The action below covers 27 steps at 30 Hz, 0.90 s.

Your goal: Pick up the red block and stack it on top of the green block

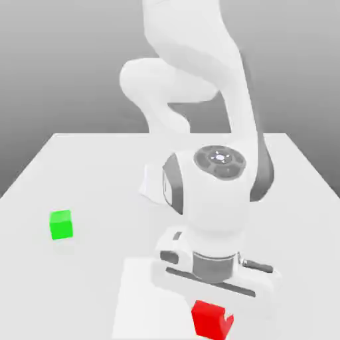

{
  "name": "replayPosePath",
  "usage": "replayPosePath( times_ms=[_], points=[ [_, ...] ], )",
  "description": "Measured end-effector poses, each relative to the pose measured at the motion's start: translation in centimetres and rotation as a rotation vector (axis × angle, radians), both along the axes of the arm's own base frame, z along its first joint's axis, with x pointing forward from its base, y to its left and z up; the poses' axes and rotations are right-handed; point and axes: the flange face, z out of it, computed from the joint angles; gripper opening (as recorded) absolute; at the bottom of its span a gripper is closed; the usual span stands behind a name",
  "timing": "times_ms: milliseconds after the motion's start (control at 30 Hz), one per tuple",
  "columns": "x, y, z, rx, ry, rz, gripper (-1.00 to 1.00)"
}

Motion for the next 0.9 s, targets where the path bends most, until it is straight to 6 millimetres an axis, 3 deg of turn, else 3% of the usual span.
replayPosePath(
  times_ms=[33, 233, 367, 433, 600, 700, 867, 900],
  points=[
    [-0.2, -0.7, 1.0, -0.005, 0.001, -0.023, -1.0],
    [-4.7, -14.6, 2.8, -0.065, 0.006, -0.54, -1.0],
    [-11.4, -25.1, 3.9, -0.081, 0.006, -0.989, -1.0],
    [-15.4, -28.5, 4.4, -0.079, 0.004, -1.208, -1.0],
    [-23.6, -32.1, 5.1, -0.042, -0.001, -1.649, -1.0],
    [-27.9, -33.5, 3.9, -0.005, 0.0, -1.884, -1.0],
    [-28.9, -33.6, -0.2, 0.005, 0.0, -1.94, -1.0],
    [-29.0, -33.6, -1.0, 0.004, 0.0, -1.943, 1.0]
  ],
)
